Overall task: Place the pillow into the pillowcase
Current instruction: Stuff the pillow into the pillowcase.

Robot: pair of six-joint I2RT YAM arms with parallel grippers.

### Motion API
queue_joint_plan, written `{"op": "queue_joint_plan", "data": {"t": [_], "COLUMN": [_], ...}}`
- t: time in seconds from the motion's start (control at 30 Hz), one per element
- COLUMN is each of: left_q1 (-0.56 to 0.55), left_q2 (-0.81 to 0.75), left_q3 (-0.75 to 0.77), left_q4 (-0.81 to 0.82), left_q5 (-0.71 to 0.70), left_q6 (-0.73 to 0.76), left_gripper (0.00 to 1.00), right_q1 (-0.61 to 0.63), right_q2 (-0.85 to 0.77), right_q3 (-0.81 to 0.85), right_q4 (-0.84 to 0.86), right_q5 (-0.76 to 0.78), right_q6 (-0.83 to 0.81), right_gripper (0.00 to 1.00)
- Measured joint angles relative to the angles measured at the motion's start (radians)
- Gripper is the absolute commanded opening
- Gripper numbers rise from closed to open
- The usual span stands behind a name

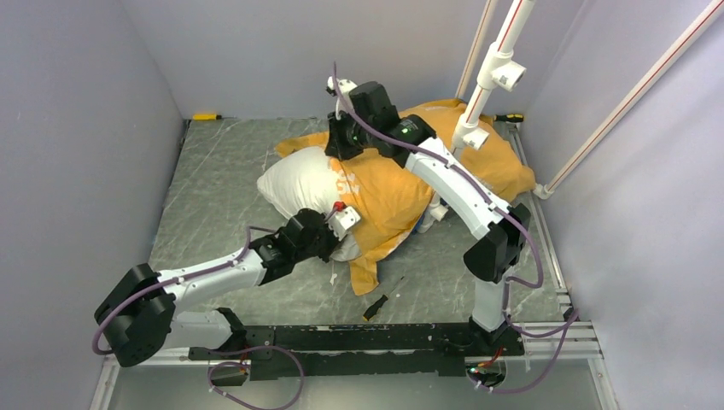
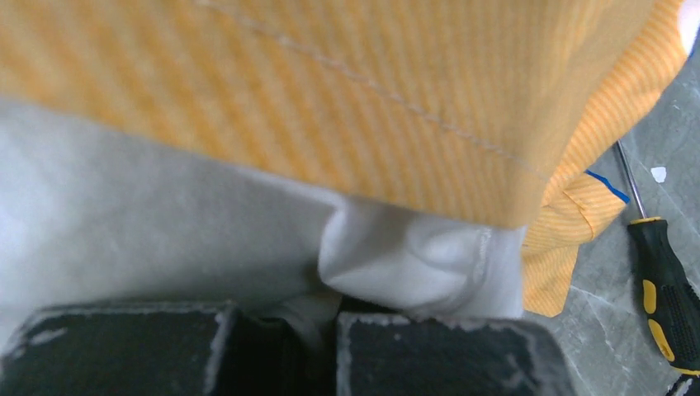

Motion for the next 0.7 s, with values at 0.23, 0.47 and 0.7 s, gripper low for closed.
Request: {"op": "queue_joint_plan", "data": {"t": [0.23, 0.47, 0.7], "left_q1": [-0.016, -0.014, 0.092], "left_q2": [0.035, 0.155, 0.258], "left_q3": [0.033, 0.183, 0.453], "left_q4": [-0.008, -0.058, -0.398], "left_q5": [-0.089, -0.196, -0.134], "left_q6": [-0.023, -0.031, -0.196], "left_gripper": [0.0, 0.0, 0.67], "right_q1": [-0.045, -0.046, -0.063], "right_q2": [0.029, 0.068, 0.035], "right_q3": [0.043, 0.032, -0.119], "right_q4": [0.065, 0.17, 0.277], "right_q5": [-0.345, -0.474, -0.417], "right_q6": [0.121, 0.199, 0.226], "right_gripper": [0.0, 0.0, 0.0]}}
